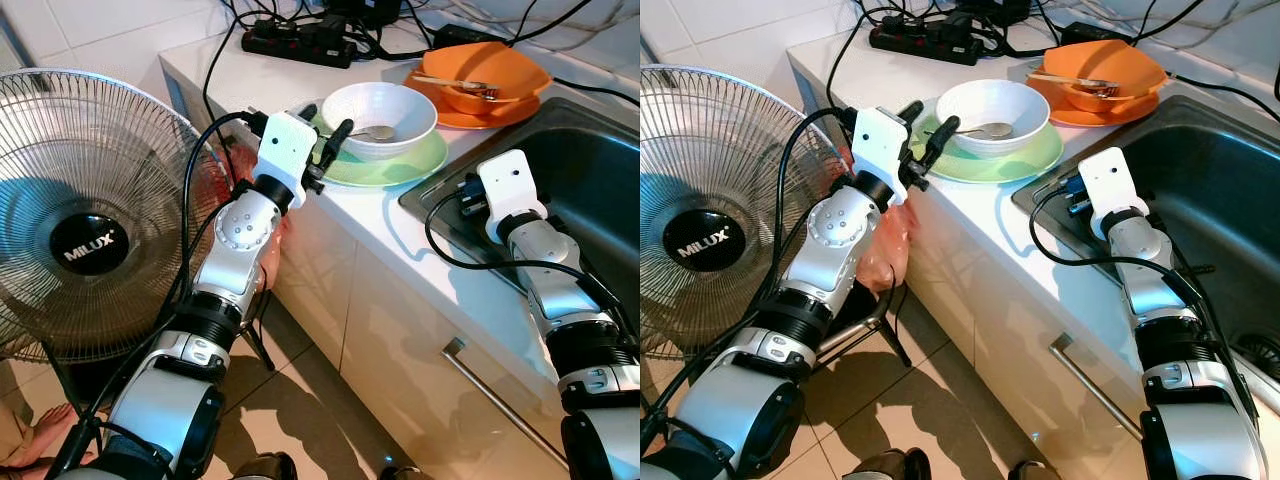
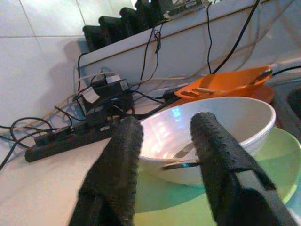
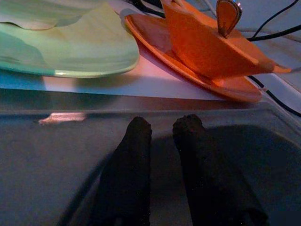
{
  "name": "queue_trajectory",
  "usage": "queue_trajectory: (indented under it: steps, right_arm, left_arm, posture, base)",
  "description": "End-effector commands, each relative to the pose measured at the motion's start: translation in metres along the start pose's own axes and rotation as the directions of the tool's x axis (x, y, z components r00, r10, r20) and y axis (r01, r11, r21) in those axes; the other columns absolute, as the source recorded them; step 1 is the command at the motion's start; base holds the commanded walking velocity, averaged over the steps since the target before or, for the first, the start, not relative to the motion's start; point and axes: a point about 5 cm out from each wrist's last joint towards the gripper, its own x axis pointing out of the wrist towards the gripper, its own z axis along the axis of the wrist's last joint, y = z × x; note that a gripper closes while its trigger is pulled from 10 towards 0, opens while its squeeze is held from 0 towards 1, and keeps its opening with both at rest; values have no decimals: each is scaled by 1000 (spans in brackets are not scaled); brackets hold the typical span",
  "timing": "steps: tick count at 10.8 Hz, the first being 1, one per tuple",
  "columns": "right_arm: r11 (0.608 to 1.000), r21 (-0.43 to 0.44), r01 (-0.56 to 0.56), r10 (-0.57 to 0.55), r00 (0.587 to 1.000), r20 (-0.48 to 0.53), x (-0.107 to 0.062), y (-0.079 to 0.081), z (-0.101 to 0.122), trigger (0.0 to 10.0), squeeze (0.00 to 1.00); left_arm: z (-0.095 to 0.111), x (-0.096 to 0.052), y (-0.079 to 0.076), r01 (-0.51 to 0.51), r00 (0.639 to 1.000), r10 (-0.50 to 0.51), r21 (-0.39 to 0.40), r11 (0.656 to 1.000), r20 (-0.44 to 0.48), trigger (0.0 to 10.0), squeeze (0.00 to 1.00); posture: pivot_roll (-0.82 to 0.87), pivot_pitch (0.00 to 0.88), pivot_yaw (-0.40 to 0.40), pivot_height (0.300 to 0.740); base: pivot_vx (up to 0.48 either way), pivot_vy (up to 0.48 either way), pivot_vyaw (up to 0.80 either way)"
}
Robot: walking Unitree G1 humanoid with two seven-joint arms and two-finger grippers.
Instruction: Kitchen organization
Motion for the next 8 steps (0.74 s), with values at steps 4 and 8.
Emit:
queue_trajectory:
  steps: [4, 8]
  right_arm:
    - [1000, -11, 12, -12, 1000, 10, -2, -2, 2, 10000, 0]
    - [1000, -8, 12, -12, 1000, 12, -2, -1, 2, 10000, 0]
  left_arm:
    - [-1, 1, 0, -8, 1000, 8, -18, 1000, 0, 10000, 0]
    - [-6, 1, -3, -7, 1000, 6, -30, 1000, -22, 10000, 0]
  posture:
    - [-17, 113, 53, 740]
    - [-20, 115, 52, 740]
  base:
    - [0, 0, 0]
    - [0, 0, 0]
